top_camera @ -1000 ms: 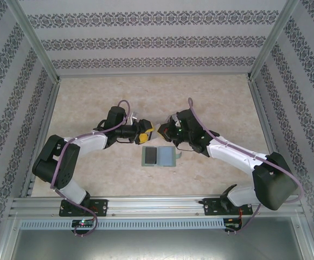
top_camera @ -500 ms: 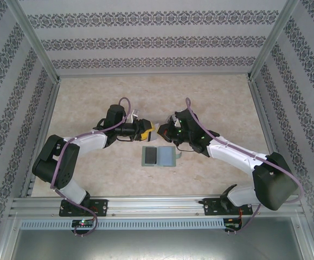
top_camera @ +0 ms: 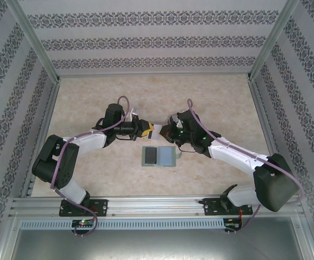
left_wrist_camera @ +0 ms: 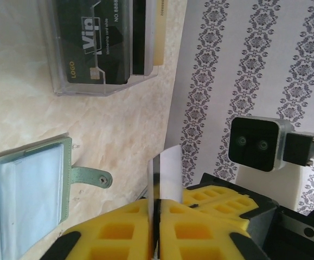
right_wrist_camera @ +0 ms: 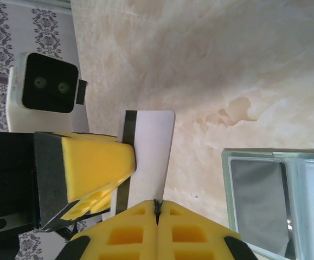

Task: Put the credit cards into the card holder

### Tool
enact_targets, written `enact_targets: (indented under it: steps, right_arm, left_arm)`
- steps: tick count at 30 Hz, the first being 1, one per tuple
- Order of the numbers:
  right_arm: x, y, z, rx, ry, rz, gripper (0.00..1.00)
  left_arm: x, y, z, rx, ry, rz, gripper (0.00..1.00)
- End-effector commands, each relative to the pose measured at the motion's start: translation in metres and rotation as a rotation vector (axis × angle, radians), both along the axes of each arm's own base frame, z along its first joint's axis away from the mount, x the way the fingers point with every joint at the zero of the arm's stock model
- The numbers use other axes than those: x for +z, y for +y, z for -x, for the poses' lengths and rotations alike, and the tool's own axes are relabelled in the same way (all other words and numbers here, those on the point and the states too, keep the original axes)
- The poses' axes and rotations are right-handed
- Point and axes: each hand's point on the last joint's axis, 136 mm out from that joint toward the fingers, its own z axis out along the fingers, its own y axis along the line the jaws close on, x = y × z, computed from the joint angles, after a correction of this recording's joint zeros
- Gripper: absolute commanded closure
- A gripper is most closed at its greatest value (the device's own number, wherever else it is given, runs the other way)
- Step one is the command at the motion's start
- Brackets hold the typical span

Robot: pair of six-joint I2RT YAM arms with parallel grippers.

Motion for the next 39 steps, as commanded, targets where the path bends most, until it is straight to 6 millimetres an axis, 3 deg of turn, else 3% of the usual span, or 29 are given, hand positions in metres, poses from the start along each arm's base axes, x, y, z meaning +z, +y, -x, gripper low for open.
enact_targets:
  steps: [1, 9, 15, 31, 39]
  right_arm:
    - [0.016, 0.007, 0.006, 0.055, -0.058, -0.034, 1.0]
    - [0.02, 0.007, 0.005, 0.055, -0.067, -0.042, 1.0]
    - [0.022, 0.007, 0.005, 0.056, -0.074, -0.043, 1.0]
    - [0.026, 0.009, 0.005, 0.063, -0.087, -0.049, 1.0]
    - [0.024, 0.005, 0.007, 0.052, -0.09, -0.044, 1.0]
  left_arm:
    - [0.015, -0.003, 0.001, -0.019, -0.056, 0.03, 0.98]
    - [0.009, 0.0, 0.002, -0.006, -0.044, 0.013, 0.99]
    - [0.006, 0.001, 0.003, -0.001, -0.042, 0.005, 0.86]
    - [0.006, 0.002, 0.004, 0.0, -0.047, 0.0, 0.66]
    - [0.008, 0.0, 0.003, -0.007, -0.049, 0.01, 0.64]
